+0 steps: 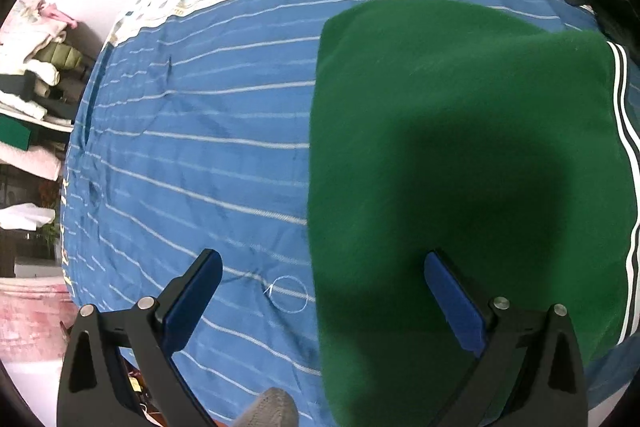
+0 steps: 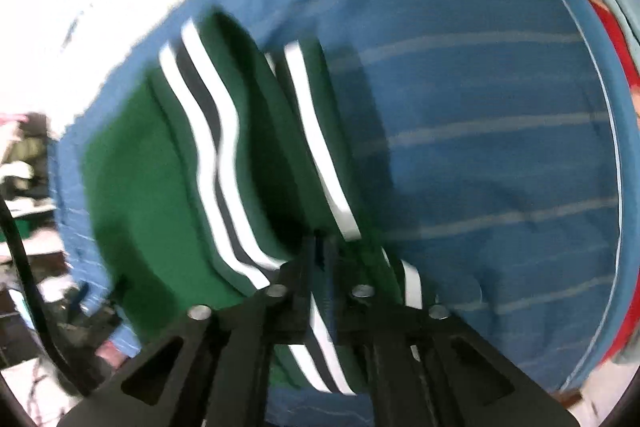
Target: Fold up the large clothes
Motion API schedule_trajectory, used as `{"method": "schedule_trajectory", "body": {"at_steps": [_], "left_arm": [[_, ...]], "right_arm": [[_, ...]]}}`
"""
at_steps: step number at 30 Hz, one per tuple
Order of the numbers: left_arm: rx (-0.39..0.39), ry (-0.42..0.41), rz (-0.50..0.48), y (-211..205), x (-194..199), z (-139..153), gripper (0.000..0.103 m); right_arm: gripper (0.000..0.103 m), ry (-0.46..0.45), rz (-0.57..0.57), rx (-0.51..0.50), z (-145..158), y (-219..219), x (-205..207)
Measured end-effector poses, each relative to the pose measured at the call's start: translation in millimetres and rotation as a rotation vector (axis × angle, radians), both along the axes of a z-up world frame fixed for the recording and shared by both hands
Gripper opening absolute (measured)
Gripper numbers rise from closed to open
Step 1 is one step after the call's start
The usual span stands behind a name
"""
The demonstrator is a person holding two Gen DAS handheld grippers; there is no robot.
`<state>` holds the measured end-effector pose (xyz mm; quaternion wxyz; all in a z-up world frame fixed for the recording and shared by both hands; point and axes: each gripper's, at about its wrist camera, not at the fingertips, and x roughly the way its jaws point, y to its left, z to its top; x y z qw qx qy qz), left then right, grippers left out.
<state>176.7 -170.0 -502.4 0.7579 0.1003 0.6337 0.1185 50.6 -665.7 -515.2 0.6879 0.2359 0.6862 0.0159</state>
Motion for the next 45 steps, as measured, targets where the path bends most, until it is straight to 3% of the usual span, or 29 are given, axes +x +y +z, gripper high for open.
{"method": "schedule_trajectory", "body": {"at_steps": [1,3,6,12,14,15,17,19,21,23,26,27,29,30,31,35,37,40,45], "left_arm": [[-0.003,-0.002,-0.001,-2,3,1,0.103],[-0.011,-0.008,-0.003,-5,10,3,0.103],[-0.031,-0.042,-0.003,-10,25,9,0.103],[-0.075,-0.107,0.010,-10,63,8,0.103],[-0.081,-0.104,0.008,-12,72,2,0.103],[-0.077,-0.100,0.003,-13,75,-2,0.103],[-0.078,-0.098,-0.006,-15,76,-4,0.103],[-0.105,-0.102,-0.015,-17,74,-4,0.103],[-0.157,-0.093,-0.004,-14,75,-6,0.103],[-0.188,-0.071,0.022,-10,77,-13,0.103],[-0.231,-0.069,0.050,1,75,-5,0.103],[-0.232,-0.080,0.057,5,73,1,0.103],[-0.238,-0.115,0.069,18,61,18,0.103],[-0.254,-0.141,0.086,29,52,27,0.103],[-0.265,-0.157,0.101,37,44,32,0.103],[-0.419,-0.124,0.137,71,14,17,0.103],[-0.477,-0.085,0.151,79,7,2,0.103],[-0.633,-0.055,0.161,84,2,-20,0.103],[-0.770,-0.060,0.141,69,15,-34,0.103]], "right_arm": [[0.044,-0.025,-0.007,0.017,4,-4,7],[0.053,-0.058,-0.018,0.029,7,-8,16],[0.053,-0.103,-0.018,0.087,8,-14,43],[0.053,-0.098,0.018,0.256,-21,-23,83],[0.045,-0.087,0.048,0.273,-27,-23,93],[0.014,-0.095,0.055,0.269,-28,-22,94],[0.010,-0.131,0.083,0.254,-22,-14,94],[0.009,-0.178,0.095,0.178,-5,-11,89],[0.009,-0.193,0.049,0.125,4,-18,83],[0.009,-0.154,0.012,0.081,-6,-27,81],[0.011,-0.047,-0.010,0.127,-35,-29,90],[0.017,-0.035,-0.011,0.156,-35,-32,93],[0.041,-0.031,-0.003,0.204,-27,-40,95],[0.066,-0.043,0.006,0.207,-20,-46,91],[0.083,-0.059,0.012,0.221,-15,-53,85],[0.086,-0.009,0.073,0.322,-31,-74,50],[0.086,0.037,0.100,0.423,-54,-76,34],[0.089,0.086,0.105,0.599,-87,-71,17],[0.094,0.086,0.145,0.661,-104,-54,27]]}}
